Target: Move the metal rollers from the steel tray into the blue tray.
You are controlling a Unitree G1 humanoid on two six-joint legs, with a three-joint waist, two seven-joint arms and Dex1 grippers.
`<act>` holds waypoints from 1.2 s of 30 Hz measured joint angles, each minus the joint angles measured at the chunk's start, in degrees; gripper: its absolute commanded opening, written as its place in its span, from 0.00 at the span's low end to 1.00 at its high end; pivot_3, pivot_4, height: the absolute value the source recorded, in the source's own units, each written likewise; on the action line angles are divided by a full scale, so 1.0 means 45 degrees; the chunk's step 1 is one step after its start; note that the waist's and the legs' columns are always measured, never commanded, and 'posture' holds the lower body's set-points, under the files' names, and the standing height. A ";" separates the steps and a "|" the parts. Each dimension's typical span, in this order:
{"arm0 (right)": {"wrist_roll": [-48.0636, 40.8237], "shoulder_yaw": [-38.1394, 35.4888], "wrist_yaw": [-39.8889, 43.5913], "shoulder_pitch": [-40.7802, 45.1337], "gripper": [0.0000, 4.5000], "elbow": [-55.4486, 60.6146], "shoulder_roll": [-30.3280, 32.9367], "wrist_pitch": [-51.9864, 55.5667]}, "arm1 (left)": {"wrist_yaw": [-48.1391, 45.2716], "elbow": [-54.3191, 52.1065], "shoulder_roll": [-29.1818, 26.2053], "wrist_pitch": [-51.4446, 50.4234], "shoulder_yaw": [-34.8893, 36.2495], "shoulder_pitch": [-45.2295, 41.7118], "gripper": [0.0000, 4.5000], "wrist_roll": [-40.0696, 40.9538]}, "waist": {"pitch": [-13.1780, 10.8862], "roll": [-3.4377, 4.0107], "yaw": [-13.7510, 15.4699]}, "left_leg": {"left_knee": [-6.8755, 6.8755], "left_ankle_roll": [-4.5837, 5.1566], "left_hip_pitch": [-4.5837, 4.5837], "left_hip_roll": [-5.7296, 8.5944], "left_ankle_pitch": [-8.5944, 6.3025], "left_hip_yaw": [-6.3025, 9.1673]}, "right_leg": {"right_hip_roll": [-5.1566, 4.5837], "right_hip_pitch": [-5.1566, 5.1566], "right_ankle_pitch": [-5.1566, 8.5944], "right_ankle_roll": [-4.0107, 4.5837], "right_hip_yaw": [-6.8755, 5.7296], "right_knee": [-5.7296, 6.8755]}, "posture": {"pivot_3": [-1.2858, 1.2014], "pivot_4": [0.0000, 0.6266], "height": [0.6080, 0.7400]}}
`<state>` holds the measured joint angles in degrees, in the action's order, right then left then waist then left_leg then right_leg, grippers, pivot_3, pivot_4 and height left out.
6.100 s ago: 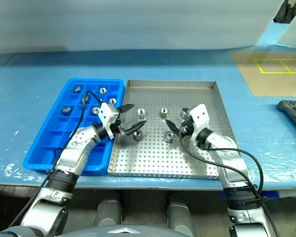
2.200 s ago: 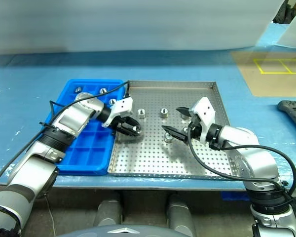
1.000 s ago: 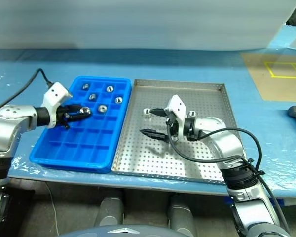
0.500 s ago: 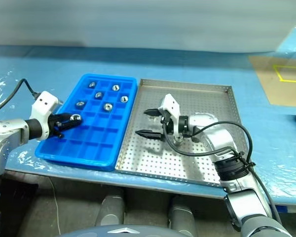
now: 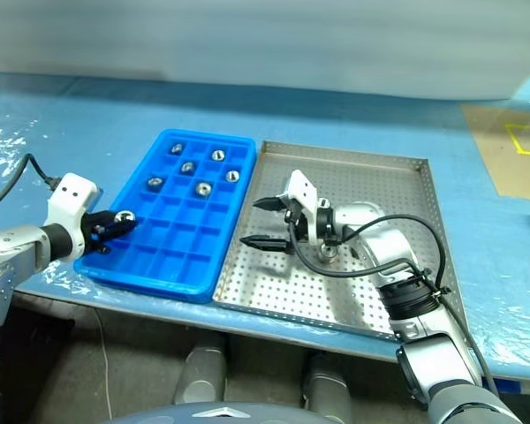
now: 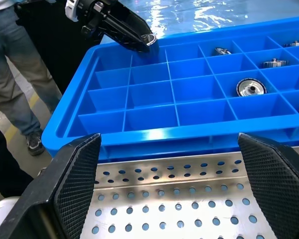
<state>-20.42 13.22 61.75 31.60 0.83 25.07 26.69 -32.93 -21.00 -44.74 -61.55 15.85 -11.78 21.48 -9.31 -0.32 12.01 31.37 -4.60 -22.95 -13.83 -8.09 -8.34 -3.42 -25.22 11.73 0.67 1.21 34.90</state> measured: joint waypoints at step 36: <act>0.0009 -0.0070 -0.0688 -0.0284 1.00 0.0431 0.0109 0.0018 | -0.0239 0.2958 0.0276 0.2036 -0.2050 -0.0963 1.00 -0.0545 | 0.0005 0.0010 -0.0082 | 0.0023 -0.0012 0.0102 0.0004 0.0007 -0.0001 | 0.0008 -0.0007 0.0012 -0.0014 0.0054 0.0172 | 0.64 0.24 1.00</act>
<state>-20.39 12.90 58.65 30.32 2.77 25.56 26.77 -34.01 -7.68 -43.49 -52.39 6.62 -16.12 19.03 -9.29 -0.27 11.64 31.48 -4.65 -22.49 -13.81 -8.06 -8.34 -3.38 -25.25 11.78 0.61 1.46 35.67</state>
